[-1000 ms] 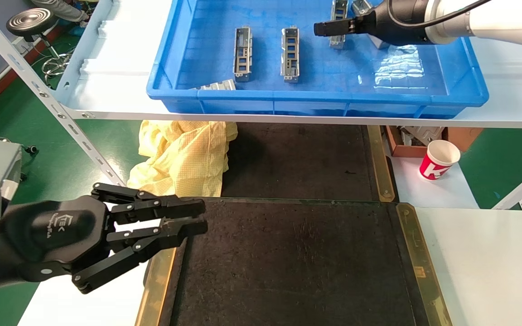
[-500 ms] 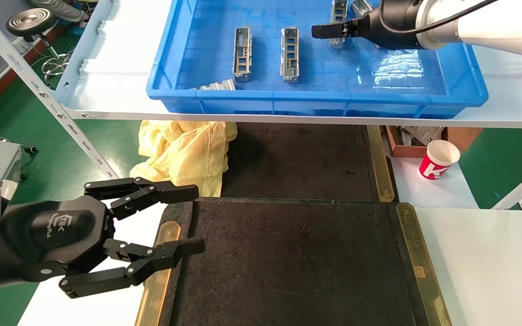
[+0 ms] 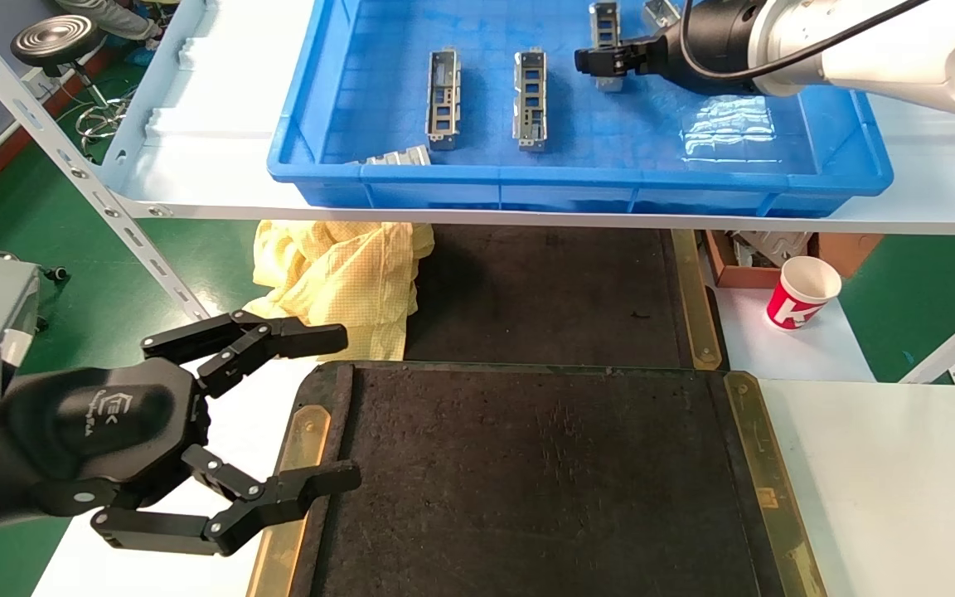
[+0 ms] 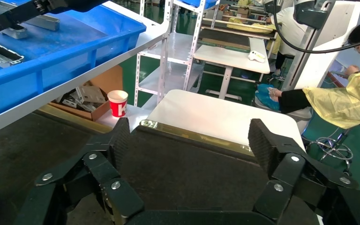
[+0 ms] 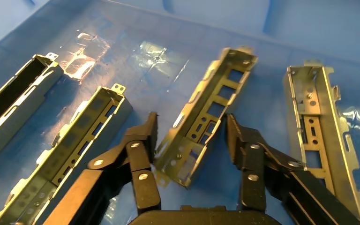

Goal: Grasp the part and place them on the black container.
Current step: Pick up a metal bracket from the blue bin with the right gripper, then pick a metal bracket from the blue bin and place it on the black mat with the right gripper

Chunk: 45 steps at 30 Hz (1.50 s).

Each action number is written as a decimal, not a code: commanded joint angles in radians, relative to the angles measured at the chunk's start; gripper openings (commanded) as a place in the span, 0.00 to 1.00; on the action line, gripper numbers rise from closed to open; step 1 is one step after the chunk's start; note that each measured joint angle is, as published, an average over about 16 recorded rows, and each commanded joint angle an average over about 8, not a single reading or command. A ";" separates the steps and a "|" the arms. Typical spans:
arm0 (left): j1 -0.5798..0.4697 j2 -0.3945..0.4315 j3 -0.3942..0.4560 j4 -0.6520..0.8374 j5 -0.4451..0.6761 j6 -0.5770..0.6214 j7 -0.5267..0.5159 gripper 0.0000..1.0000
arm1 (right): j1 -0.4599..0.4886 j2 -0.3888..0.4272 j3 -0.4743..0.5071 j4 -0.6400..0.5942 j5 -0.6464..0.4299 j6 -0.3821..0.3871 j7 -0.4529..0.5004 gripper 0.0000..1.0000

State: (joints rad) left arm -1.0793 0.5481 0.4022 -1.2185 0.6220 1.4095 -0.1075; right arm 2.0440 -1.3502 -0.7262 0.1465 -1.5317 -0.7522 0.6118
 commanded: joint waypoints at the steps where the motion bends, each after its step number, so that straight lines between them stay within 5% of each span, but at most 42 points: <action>1: 0.000 0.000 0.000 0.000 0.000 0.000 0.000 1.00 | -0.003 0.000 -0.004 0.006 0.000 0.003 -0.011 0.00; 10: 0.000 0.000 0.000 0.000 0.000 0.000 0.000 1.00 | 0.008 0.010 0.006 0.004 0.036 -0.010 -0.033 0.00; 18: 0.000 0.000 0.000 0.000 0.000 0.000 0.000 1.00 | 0.046 0.047 0.033 0.013 0.084 -0.099 -0.102 0.00; 45: 0.000 0.000 0.000 0.000 0.000 0.000 0.000 1.00 | 0.135 0.273 0.080 0.075 0.193 -0.719 -0.450 0.00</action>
State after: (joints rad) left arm -1.0793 0.5481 0.4022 -1.2185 0.6220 1.4095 -0.1075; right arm 2.1755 -1.0799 -0.6470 0.2214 -1.3398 -1.4644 0.1600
